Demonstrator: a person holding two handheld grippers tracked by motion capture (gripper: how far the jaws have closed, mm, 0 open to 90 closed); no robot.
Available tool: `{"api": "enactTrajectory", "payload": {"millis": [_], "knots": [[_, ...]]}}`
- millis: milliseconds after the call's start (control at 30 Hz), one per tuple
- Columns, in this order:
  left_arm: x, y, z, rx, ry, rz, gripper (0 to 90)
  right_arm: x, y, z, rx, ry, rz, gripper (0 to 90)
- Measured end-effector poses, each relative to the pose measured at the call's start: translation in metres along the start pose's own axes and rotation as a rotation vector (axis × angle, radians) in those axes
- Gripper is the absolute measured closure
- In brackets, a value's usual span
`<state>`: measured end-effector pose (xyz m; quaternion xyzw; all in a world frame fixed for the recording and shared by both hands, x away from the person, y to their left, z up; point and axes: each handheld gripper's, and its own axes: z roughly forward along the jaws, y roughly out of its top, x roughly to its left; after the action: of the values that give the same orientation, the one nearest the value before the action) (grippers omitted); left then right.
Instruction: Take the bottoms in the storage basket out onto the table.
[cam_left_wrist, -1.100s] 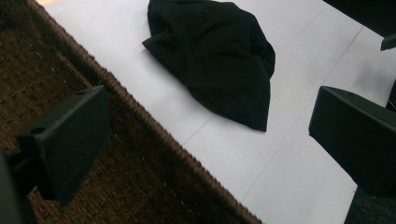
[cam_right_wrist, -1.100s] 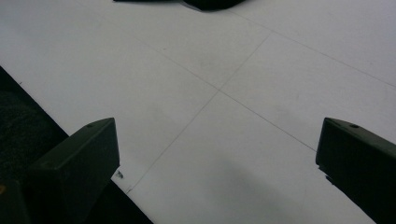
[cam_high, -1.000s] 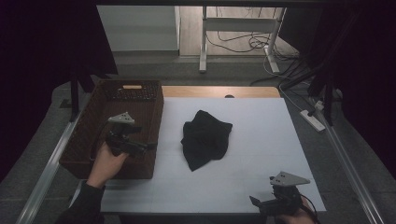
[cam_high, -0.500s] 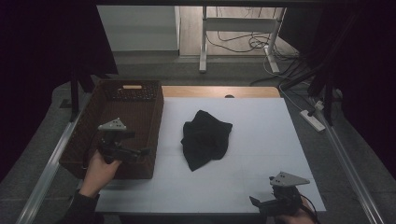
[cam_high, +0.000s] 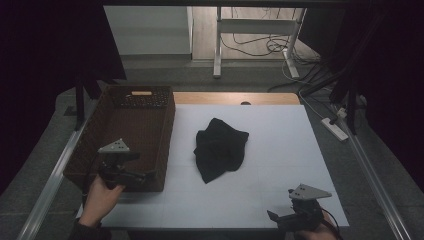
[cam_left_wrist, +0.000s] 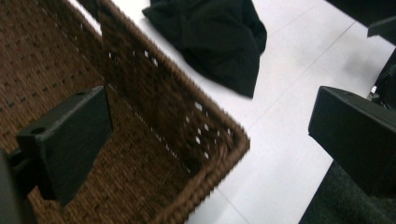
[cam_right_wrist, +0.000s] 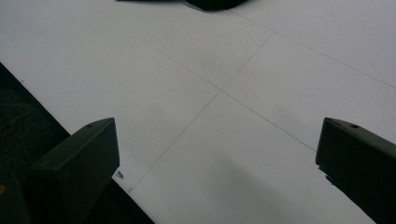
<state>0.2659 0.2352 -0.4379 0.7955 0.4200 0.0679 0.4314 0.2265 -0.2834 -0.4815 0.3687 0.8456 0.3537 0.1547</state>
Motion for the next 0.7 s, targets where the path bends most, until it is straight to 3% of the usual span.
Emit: {"api": "enactTrajectory", "payload": {"millis": [700], "knots": [[-0.014,-0.033,-0.029,-0.032,0.04,-0.026,0.4,0.0,0.0,0.0,0.006,-0.004,0.001,0.0]]}}
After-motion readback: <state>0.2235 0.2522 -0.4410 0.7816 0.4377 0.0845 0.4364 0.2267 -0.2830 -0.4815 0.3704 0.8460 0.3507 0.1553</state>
